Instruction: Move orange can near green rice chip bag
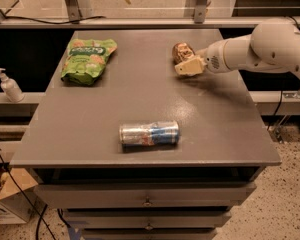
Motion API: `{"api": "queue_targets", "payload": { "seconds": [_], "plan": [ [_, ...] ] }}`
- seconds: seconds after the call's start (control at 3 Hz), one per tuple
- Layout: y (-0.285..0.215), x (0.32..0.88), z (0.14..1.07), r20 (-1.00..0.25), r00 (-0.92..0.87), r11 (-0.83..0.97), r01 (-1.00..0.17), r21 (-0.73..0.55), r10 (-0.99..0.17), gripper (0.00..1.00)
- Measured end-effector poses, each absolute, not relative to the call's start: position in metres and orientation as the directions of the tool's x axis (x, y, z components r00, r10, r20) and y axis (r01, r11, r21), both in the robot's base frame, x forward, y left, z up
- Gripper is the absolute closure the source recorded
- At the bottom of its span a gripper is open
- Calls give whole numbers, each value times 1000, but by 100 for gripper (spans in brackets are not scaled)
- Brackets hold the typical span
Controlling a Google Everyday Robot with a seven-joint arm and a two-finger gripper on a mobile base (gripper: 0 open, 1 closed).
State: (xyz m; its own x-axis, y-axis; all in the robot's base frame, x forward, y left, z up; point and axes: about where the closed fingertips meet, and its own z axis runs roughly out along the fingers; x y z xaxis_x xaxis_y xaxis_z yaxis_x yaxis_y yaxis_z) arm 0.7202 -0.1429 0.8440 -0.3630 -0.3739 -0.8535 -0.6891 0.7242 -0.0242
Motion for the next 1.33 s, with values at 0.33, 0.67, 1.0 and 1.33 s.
{"api": "queue_targets", "payload": {
  "seconds": [0.33, 0.67, 1.0, 1.33],
  "plan": [
    [-115, 717, 863, -869, -292, 663, -746, -54, -400, 88],
    [-112, 717, 862, -868, -288, 658, -751, -57, -404, 100],
    [-111, 716, 862, -868, -285, 655, -753, -59, -407, 100],
    [-87, 718, 869, -889, -226, 618, -782, -78, -398, 100]
  ]
}}
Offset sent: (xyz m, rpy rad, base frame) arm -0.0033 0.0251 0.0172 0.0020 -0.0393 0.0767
